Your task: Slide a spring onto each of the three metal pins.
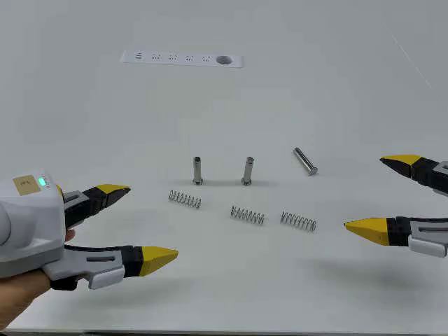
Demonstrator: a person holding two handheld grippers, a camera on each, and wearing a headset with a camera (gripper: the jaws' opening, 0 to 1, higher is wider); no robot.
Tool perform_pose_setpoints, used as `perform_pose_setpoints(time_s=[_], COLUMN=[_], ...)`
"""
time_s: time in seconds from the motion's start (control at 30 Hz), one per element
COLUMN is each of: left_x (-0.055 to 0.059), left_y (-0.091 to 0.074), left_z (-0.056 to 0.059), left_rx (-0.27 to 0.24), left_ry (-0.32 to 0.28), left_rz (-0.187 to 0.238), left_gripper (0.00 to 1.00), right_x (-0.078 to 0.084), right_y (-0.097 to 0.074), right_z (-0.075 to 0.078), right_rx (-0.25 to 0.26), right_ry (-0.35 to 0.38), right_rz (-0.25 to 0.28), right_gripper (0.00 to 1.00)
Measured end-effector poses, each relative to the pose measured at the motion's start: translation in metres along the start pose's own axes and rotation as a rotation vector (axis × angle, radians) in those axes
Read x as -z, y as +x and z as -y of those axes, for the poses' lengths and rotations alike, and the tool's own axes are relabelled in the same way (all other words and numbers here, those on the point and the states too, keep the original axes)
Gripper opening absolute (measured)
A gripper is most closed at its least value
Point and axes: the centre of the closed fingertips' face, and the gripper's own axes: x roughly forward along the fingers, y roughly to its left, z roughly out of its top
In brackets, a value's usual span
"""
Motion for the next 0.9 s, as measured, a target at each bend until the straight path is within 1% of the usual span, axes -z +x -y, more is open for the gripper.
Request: perform_pose_setpoints(time_s=[0.33,0.9], left_x=[-0.0035,-0.0012], left_y=[0.0013,0.0002], left_z=[-0.0006,0.0006], left_rx=[0.005,0.009], left_ry=[0.004,0.005], left_rz=[0.003,0.000], left_gripper=[0.81,0.81], right_x=[0.0021,0.0027], right_y=[-0.0015,-0.0010], right_z=[0.0004,0.0050], right_rx=[0.005,0.024], right_ry=[0.012,0.030], right_rz=[-0.009,-0.016], right_gripper=[0.78,0.75])
